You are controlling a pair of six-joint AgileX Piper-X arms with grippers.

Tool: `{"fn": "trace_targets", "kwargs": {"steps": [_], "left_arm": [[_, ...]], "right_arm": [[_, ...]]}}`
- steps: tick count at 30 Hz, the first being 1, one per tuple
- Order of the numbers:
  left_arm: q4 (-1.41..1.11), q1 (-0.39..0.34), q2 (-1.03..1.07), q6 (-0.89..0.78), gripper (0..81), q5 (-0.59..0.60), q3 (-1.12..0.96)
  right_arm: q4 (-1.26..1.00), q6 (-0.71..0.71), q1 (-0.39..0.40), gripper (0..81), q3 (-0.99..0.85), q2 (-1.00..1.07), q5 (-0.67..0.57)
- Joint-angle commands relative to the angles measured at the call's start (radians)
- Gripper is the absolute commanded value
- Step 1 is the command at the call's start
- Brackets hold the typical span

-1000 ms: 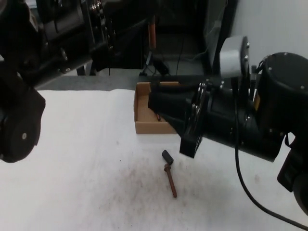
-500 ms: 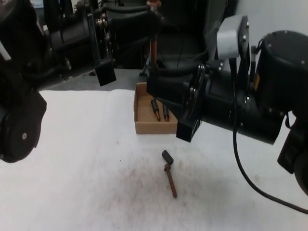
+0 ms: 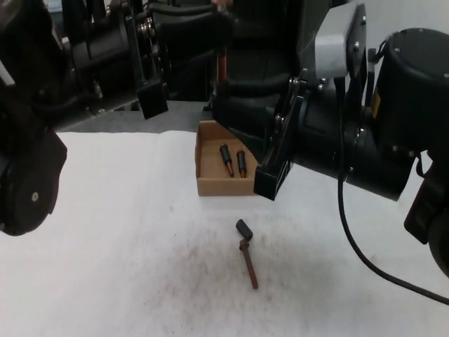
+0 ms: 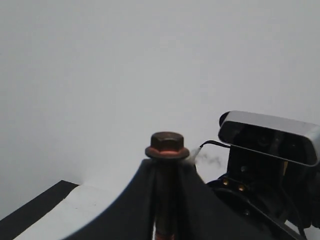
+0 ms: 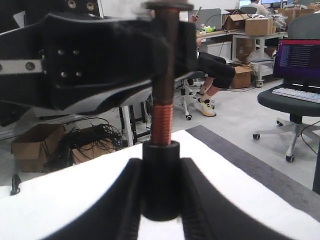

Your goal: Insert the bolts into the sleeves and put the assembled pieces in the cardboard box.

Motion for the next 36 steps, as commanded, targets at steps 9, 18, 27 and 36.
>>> {"fn": "trace_targets", "kwargs": {"steps": [9,18,27,36], "left_arm": [[0.094,-0.006,-0.005,-0.041,18.3,-0.003,-0.009],[0.125,-0.006,-0.005,-0.041,58.1,-0.008,-0.009],[0.020,0.021,-0.009,-0.041,57.4,-0.107,-0.009],[0.132,0.115,-0.038,-0.051,0.5,-0.341,-0.009]], "right_arm": [[-0.161,-0.008,-0.004,0.8,-0.012,-0.003,0.094],[-0.154,-0.008,-0.004,0.8,-0.012,-0.003,0.094],[0.034,-0.008,-0.008,0.8,-0.012,-0.003,0.094],[0.642,0.020,-0.110,0.8,-0.199,0.092,0.328]]}}
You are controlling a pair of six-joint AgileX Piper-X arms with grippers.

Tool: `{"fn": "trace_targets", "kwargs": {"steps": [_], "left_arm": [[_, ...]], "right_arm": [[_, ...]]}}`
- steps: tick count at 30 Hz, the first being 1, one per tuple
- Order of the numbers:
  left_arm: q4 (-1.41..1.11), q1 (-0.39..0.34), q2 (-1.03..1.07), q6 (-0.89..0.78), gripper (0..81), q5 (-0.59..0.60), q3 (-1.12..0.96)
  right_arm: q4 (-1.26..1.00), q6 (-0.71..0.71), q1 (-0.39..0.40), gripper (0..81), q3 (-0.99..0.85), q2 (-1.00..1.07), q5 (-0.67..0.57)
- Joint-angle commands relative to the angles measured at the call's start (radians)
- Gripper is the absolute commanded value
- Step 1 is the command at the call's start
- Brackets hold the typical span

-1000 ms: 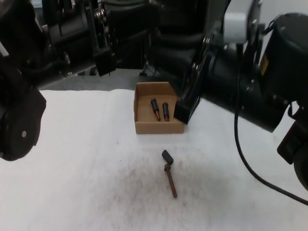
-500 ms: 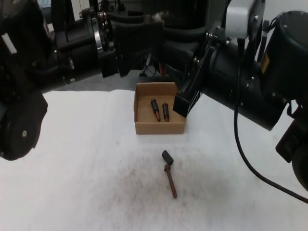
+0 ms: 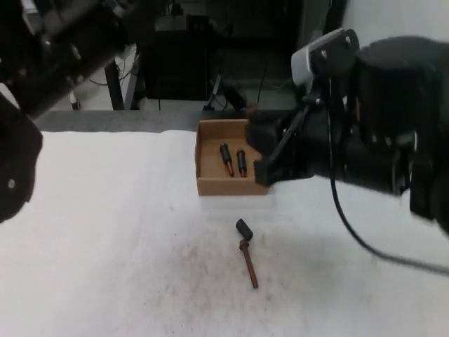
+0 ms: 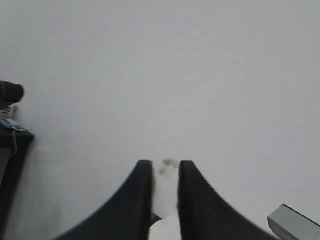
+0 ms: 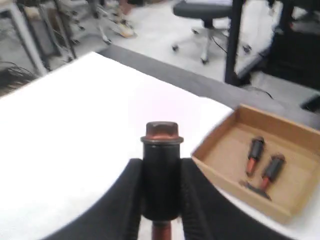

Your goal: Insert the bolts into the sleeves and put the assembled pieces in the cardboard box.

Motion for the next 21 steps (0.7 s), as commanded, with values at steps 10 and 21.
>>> {"fn": "trace_targets", "kwargs": {"steps": [10,21], "left_arm": [[0.754,0.007,-0.009,0.184,0.3,-0.065,-0.002],[1.026,0.007,-0.009,0.371,0.3,-0.091,-0.002]], "right_arm": [[0.645,0.081,-0.175,0.8,-0.703,0.566,0.050],[0.879,0.081,-0.183,0.8,-1.257,0.999,0.050]]}}
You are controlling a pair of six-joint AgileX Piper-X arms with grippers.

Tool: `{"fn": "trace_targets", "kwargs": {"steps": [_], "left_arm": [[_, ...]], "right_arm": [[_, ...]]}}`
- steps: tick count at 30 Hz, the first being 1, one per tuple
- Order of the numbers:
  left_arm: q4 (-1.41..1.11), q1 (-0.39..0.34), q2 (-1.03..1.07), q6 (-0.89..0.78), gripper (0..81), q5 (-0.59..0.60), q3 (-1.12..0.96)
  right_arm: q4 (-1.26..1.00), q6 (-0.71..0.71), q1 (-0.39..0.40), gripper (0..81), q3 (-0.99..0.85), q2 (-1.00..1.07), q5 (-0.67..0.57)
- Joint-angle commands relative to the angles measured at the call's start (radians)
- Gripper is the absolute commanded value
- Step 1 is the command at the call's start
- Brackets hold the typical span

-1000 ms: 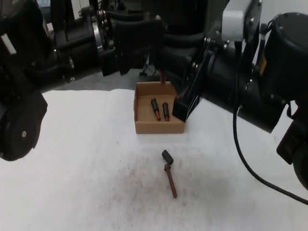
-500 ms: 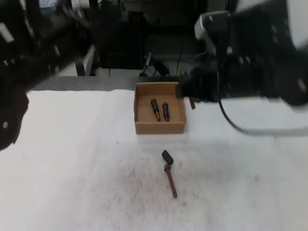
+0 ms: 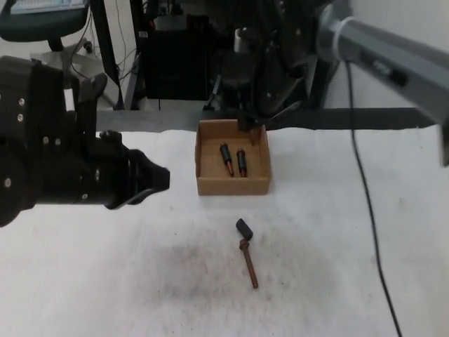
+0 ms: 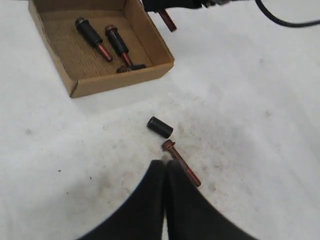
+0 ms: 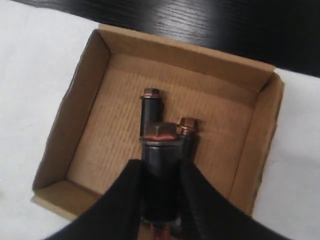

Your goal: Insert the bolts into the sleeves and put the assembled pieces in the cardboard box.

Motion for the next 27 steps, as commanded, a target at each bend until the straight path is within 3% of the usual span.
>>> {"fn": "trace_targets", "kwargs": {"steps": [1,7,12,14,23,27], "left_arm": [[0.004,-0.001,-0.009,0.015,0.3,-0.007,-0.002],[0.004,-0.001,-0.009,0.025,0.3,0.009,-0.002],[0.004,-0.001,-0.009,0.025,0.3,0.009,-0.002],[0.004,-0.001,-0.009,0.025,0.3,0.009,-0.002],[0.004,-0.001,-0.009,0.025,0.3,0.009,-0.002],[0.004,-0.001,-0.009,0.025,0.3,0.009,-0.002]], "right_arm": [[0.052,0.001,-0.003,0.8,-0.118,0.073,-0.004],[0.009,0.001,-0.003,2.2,-0.131,0.118,0.001],[-0.032,0.001,-0.003,27.7,-0.131,0.119,0.001],[-0.035,0.001,-0.003,34.5,-0.131,0.119,0.001],[0.027,-0.004,-0.003,27.3,-0.139,0.109,0.003],[0.226,-0.031,-0.003,10.6,-0.138,0.067,0.006]]}}
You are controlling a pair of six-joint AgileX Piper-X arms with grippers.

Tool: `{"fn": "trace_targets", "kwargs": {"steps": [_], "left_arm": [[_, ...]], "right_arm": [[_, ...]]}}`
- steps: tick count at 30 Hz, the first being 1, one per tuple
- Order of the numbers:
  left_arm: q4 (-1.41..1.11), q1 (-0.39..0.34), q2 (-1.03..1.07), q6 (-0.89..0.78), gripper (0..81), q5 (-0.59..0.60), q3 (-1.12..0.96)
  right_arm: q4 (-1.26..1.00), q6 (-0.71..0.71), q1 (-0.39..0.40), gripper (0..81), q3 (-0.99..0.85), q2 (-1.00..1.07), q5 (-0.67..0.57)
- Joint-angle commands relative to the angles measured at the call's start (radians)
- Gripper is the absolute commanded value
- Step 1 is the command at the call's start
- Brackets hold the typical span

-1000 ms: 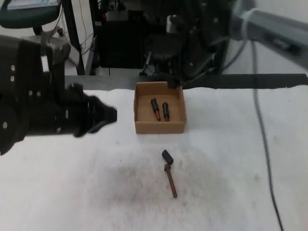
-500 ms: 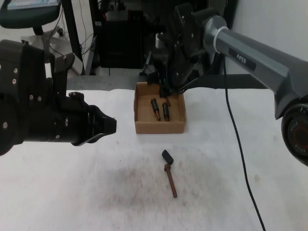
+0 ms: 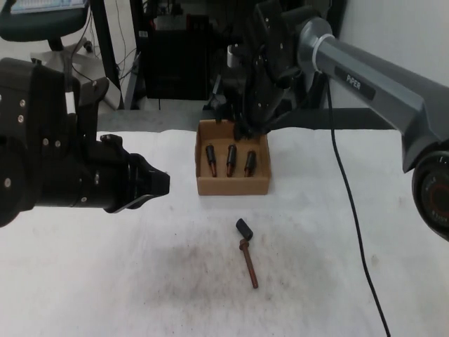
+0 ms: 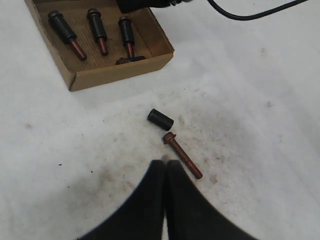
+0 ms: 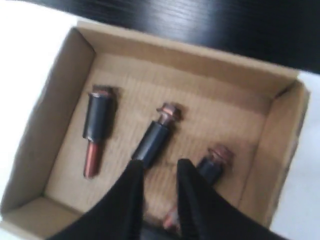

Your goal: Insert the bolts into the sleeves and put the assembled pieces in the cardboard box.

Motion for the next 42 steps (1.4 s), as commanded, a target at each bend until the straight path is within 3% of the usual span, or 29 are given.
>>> {"fn": "trace_targets", "kwargs": {"steps": [1,4,11,21,32,35,39,40,42], "left_arm": [[-0.003,-0.001,-0.009,0.008,0.3,0.006,-0.002],[-0.003,-0.001,-0.009,0.008,0.3,0.006,-0.002],[-0.003,-0.001,-0.013,0.008,0.3,0.006,-0.002],[-0.003,-0.001,-0.048,0.008,0.3,0.004,-0.002],[-0.003,-0.001,-0.048,0.008,0.3,0.006,-0.002],[-0.003,-0.001,-0.048,0.008,0.3,0.006,-0.002],[-0.003,-0.001,-0.048,0.008,0.3,0.006,-0.002],[-0.003,-0.001,-0.048,0.008,0.3,0.006,-0.002],[-0.003,-0.001,-0.048,0.008,0.3,0.006,-0.002]], "right_arm": [[0.166,-0.038,-0.001,3.4,-0.009,-0.062,0.020],[0.246,-0.034,0.009,0.3,0.012,-0.104,0.088],[0.216,-0.020,0.081,0.3,0.234,-0.306,0.082],[-0.313,0.083,0.246,0.3,0.852,-0.620,0.068],[-0.314,0.080,0.161,0.3,0.906,-0.562,-0.085],[-0.305,0.073,0.147,9.7,0.906,-0.563,-0.116],[-0.292,0.073,0.152,35.5,0.906,-0.563,-0.127],[-0.292,0.073,0.155,39.1,0.906,-0.563,-0.122],[-0.292,0.073,0.159,38.4,0.906,-0.563,-0.099]]}}
